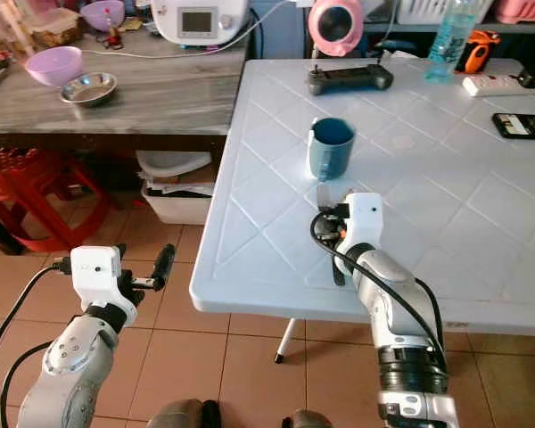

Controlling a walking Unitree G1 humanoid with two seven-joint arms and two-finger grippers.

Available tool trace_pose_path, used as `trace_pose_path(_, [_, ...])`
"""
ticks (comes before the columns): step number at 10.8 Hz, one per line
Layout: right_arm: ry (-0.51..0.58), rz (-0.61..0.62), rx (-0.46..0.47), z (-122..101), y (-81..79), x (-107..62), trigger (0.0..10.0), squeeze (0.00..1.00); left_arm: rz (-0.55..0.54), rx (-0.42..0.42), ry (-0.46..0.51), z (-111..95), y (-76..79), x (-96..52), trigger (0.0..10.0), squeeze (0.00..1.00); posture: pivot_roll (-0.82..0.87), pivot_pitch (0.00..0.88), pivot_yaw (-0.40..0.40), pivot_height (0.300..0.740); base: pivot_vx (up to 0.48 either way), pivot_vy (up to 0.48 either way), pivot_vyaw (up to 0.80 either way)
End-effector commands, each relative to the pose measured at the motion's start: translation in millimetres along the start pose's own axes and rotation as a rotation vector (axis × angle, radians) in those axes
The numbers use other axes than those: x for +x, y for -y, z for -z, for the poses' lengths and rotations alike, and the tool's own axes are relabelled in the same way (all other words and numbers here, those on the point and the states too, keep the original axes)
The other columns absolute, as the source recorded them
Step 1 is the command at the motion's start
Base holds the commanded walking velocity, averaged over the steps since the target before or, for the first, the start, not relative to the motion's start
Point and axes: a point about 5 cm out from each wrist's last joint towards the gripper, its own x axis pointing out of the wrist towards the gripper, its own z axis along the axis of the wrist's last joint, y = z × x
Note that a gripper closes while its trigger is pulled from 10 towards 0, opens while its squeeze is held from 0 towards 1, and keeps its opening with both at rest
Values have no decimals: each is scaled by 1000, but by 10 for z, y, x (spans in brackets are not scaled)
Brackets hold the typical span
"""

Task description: Setting the table

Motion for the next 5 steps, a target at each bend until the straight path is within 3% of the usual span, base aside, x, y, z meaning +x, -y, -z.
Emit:
trace_pose_path(1, [-234, -52, 55, 486, -113, 26, 0, 0, 3, 8, -6, -9, -11, -19, 10000, 0, 46, 90, 67, 740, 0, 0, 0])
trace_pose_path(5, [-236, -86, 175, 456, -243, 29, 0, 0, -14, 2, -26, 25, -36, -28, 10000, 0, 44, 95, 68, 740, 0, 0, 0])
